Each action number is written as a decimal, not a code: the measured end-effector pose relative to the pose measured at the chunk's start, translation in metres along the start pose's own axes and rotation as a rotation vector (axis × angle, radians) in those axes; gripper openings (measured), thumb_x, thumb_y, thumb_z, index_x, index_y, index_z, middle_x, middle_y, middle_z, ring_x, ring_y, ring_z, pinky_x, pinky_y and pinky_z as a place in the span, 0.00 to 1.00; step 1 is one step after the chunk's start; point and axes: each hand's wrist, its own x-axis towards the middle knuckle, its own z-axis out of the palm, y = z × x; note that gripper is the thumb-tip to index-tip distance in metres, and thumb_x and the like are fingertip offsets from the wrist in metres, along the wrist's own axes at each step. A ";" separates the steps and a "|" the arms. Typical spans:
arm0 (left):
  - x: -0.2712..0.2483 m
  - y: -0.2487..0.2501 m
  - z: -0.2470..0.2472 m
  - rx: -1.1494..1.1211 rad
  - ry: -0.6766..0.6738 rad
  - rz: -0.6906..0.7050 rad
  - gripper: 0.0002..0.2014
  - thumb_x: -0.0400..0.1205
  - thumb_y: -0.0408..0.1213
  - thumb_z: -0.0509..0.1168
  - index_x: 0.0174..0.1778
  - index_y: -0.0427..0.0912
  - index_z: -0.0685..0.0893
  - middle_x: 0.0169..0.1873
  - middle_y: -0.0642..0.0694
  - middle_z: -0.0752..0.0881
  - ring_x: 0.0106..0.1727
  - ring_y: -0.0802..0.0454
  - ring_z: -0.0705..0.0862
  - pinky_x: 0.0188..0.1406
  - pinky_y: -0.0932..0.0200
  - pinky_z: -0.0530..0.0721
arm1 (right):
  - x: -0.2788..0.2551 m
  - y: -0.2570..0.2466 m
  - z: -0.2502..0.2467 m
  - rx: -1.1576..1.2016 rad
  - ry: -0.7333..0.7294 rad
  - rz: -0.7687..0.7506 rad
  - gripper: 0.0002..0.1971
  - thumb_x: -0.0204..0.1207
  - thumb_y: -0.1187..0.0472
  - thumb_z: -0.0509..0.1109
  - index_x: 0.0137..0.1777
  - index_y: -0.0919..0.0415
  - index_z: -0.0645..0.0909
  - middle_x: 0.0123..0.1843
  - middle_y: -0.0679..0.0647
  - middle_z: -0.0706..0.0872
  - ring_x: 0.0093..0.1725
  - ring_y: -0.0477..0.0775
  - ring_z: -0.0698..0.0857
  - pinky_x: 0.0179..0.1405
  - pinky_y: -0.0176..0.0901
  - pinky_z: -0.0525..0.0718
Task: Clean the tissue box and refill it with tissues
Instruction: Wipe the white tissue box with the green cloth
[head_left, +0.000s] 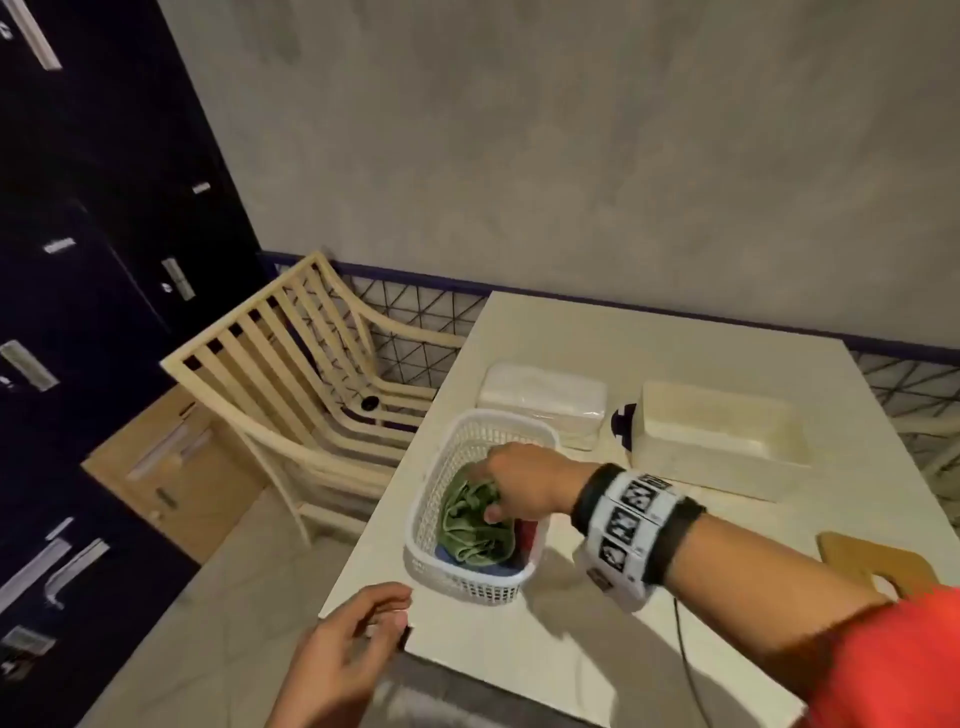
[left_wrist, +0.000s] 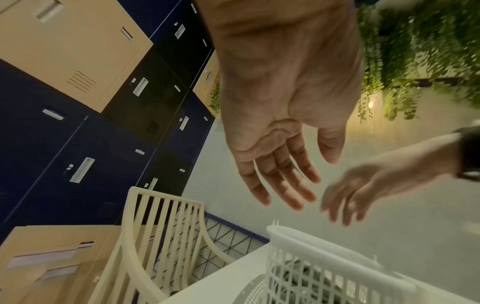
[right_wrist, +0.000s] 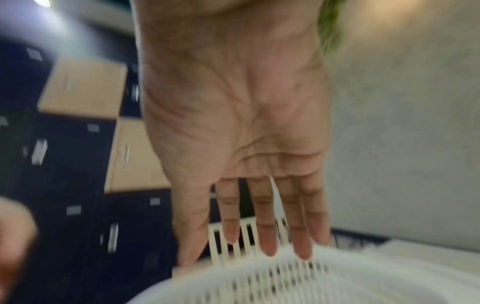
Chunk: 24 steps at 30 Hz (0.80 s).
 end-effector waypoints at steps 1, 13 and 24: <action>0.003 -0.005 0.001 -0.019 0.018 -0.001 0.15 0.76 0.32 0.69 0.40 0.62 0.87 0.37 0.67 0.90 0.43 0.72 0.86 0.43 0.85 0.75 | 0.023 -0.003 0.009 -0.061 -0.087 0.007 0.33 0.71 0.51 0.74 0.74 0.56 0.67 0.70 0.62 0.76 0.67 0.65 0.76 0.62 0.55 0.77; 0.004 -0.014 0.009 -0.034 0.150 0.095 0.14 0.71 0.33 0.69 0.41 0.60 0.87 0.33 0.56 0.92 0.38 0.66 0.88 0.41 0.83 0.77 | 0.098 0.013 0.057 -0.276 -0.247 -0.068 0.16 0.76 0.59 0.67 0.63 0.59 0.78 0.64 0.62 0.82 0.60 0.65 0.82 0.53 0.51 0.81; 0.051 0.068 0.006 0.077 0.119 0.098 0.21 0.77 0.38 0.69 0.63 0.62 0.77 0.59 0.57 0.82 0.58 0.57 0.80 0.53 0.62 0.77 | -0.015 0.027 -0.079 0.107 0.118 -0.160 0.14 0.69 0.69 0.71 0.55 0.62 0.84 0.51 0.58 0.88 0.43 0.50 0.76 0.42 0.38 0.72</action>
